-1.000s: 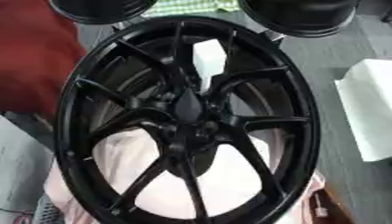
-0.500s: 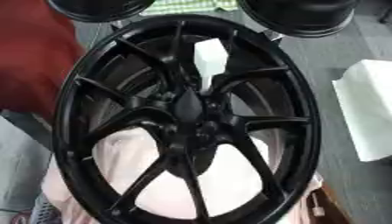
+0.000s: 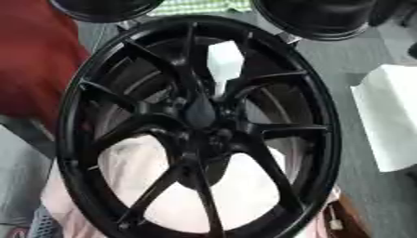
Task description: Pull the pin out of the wheel hub.
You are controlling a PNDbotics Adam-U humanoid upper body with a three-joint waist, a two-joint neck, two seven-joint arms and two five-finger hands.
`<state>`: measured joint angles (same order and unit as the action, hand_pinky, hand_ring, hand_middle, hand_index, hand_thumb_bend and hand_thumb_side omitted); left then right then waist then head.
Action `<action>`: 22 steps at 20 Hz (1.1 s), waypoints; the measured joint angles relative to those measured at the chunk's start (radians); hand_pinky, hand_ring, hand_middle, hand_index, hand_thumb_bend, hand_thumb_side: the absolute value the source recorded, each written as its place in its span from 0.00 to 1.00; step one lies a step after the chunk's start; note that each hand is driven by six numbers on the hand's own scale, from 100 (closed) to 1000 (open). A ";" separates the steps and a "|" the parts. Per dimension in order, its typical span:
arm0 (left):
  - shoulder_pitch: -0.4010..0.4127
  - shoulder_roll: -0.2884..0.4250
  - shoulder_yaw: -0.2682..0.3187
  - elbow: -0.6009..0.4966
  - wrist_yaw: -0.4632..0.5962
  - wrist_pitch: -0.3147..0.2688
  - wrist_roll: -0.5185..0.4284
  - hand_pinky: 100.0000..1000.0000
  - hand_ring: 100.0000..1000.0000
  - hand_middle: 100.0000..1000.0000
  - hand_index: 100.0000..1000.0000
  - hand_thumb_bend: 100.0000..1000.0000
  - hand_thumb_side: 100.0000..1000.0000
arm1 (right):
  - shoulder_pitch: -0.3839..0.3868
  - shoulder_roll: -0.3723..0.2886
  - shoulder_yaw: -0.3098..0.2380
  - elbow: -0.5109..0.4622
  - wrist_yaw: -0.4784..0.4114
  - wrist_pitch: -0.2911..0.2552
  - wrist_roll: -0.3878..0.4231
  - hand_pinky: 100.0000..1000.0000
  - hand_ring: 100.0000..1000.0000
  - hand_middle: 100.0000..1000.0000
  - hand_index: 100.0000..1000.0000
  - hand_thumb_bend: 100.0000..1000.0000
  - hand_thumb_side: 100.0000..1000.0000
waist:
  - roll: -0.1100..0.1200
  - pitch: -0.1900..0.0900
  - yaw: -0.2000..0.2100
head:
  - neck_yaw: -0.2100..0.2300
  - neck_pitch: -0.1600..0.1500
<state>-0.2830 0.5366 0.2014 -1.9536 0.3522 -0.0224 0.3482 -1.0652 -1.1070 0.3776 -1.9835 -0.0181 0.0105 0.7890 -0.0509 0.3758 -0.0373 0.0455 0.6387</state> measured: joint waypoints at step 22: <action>0.004 0.001 0.000 0.006 0.004 0.000 0.002 0.67 0.68 0.60 0.70 0.08 0.64 | -0.230 0.303 0.174 0.286 0.052 0.111 -0.017 0.84 0.83 0.75 0.82 0.05 0.45 | -0.005 0.000 0.024 | -0.014 0.000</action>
<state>-0.2794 0.5376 0.2017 -1.9477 0.3561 -0.0221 0.3498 -1.2954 -0.8037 0.5515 -1.6979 0.0338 0.1220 0.7720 -0.0563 0.3757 -0.0128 0.0314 0.6388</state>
